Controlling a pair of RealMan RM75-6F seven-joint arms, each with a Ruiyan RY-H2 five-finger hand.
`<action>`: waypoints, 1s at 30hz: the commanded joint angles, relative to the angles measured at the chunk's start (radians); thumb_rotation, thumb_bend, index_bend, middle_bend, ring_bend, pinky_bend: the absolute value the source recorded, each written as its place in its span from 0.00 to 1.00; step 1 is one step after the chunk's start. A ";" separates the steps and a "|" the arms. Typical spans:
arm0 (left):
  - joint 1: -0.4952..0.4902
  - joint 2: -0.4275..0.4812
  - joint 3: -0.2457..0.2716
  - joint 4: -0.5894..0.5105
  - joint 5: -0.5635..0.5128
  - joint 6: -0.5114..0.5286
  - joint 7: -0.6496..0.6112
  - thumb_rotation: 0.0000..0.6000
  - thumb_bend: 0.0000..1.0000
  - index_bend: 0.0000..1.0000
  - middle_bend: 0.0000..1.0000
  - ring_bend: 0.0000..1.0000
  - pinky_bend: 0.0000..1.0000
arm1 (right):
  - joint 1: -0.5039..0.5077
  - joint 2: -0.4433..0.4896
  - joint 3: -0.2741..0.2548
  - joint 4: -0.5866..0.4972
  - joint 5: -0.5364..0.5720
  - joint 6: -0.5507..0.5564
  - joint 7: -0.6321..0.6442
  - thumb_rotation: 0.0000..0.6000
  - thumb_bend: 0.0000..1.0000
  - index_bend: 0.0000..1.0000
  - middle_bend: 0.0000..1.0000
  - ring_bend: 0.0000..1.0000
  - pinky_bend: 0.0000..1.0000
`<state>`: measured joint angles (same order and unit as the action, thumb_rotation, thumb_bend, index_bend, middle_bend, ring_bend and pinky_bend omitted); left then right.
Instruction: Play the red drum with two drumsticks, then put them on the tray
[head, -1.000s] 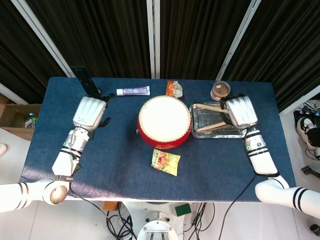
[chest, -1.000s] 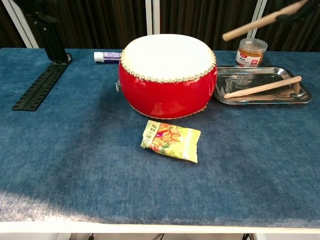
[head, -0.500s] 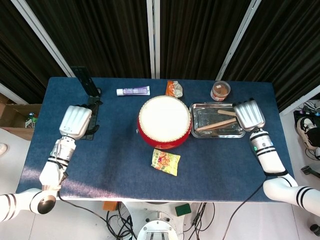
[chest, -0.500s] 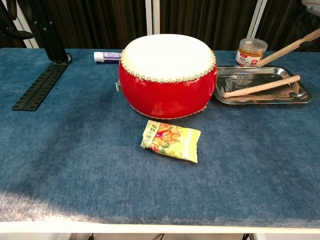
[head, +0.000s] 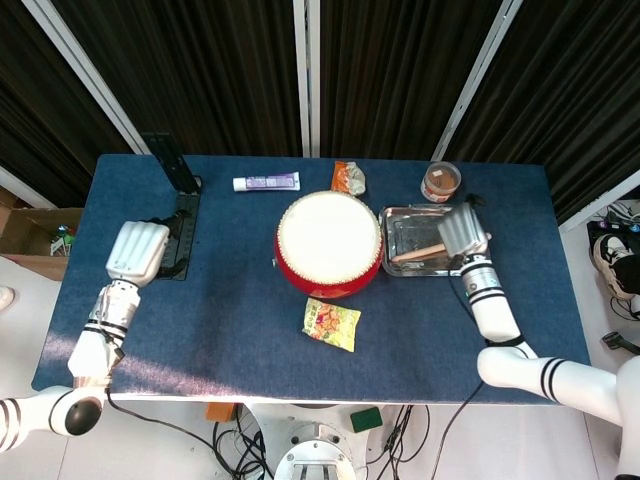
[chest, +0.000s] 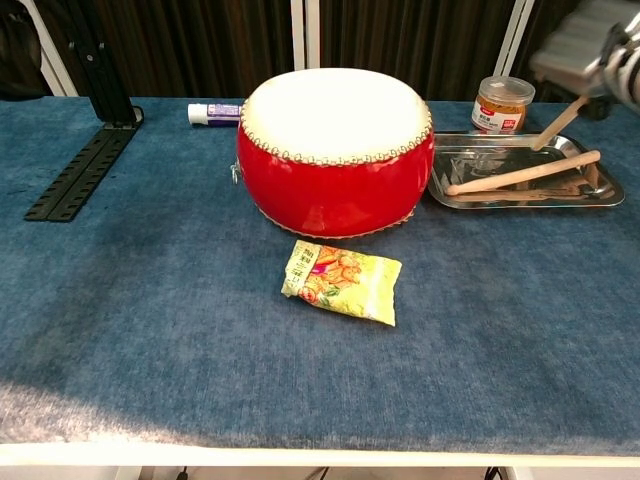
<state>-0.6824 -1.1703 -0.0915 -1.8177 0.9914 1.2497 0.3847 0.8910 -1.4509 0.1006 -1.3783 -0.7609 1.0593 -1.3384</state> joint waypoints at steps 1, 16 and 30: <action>0.012 0.001 -0.002 0.006 0.001 -0.008 -0.009 1.00 0.23 0.22 0.44 0.48 0.58 | 0.034 -0.044 -0.003 0.036 0.034 -0.019 -0.027 1.00 0.62 0.83 0.71 0.59 0.44; 0.059 0.002 -0.022 0.005 0.030 -0.015 -0.020 1.00 0.23 0.21 0.44 0.47 0.56 | 0.045 -0.083 0.013 0.071 0.026 -0.021 0.095 1.00 0.11 0.21 0.37 0.27 0.34; 0.095 0.010 -0.041 0.001 0.042 -0.013 -0.028 1.00 0.23 0.20 0.44 0.47 0.56 | 0.031 -0.069 0.047 0.061 0.007 -0.045 0.275 1.00 0.03 0.08 0.28 0.22 0.33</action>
<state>-0.5879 -1.1601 -0.1323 -1.8171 1.0330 1.2374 0.3564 0.9243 -1.5199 0.1456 -1.3180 -0.7472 1.0131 -1.0716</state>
